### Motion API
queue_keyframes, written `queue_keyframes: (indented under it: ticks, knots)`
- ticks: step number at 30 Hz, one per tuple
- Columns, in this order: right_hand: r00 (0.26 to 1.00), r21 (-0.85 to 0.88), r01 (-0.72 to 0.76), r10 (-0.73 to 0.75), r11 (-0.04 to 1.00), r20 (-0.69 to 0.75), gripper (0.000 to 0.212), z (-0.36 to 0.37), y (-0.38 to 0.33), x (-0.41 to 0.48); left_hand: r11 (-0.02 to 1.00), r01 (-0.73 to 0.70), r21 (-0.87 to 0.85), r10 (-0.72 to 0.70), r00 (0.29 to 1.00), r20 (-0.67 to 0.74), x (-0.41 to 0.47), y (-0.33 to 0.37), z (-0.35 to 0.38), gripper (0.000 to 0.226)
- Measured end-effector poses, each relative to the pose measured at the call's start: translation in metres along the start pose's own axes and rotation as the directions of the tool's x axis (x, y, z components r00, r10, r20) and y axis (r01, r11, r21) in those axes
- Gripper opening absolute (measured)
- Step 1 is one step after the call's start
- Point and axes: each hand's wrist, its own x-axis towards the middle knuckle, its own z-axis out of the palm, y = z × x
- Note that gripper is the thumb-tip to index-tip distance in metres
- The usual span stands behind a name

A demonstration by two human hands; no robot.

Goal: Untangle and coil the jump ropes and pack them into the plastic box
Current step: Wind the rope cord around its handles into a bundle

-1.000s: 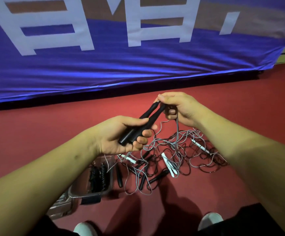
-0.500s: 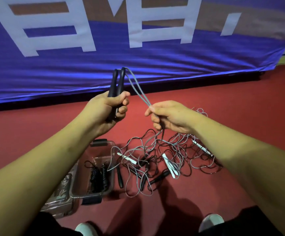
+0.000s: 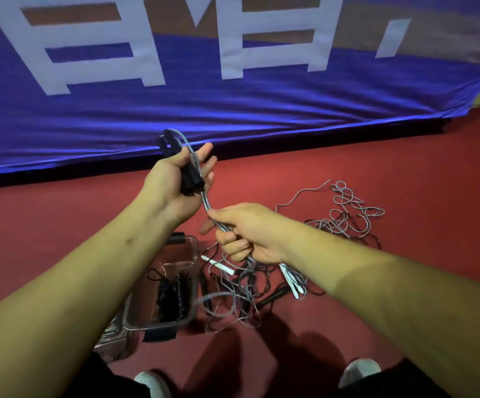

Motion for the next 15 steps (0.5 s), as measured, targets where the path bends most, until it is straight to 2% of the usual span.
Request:
queue_keyframes:
  ticks: [4,8,12,15]
  knots:
    - [0.999,-0.084,-0.036,0.034,0.996,-0.023,0.034,0.006,0.003,0.002,0.995,0.025,0.100,-0.024,1.000,-0.013,-0.001,-0.007,0.000,0.019]
    - [0.999,-0.194,0.031,-0.039,0.980,-0.036,0.033,0.008,-0.005,-0.003,0.998,0.061,0.024,-0.061,0.998,-0.002,-0.004,-0.008,0.000,0.014]
    - [0.991,-0.298,0.110,-0.128,0.948,-0.041,0.029,0.013,-0.015,-0.013,0.994,-0.070,0.084,0.071,0.997,-0.007,0.005,-0.005,-0.004,0.012]
    - [0.990,-0.461,0.124,-0.141,0.879,-0.003,0.015,0.014,-0.021,-0.020,0.925,-0.212,0.314,0.253,0.963,-0.095,0.015,-0.001,-0.013,0.022]
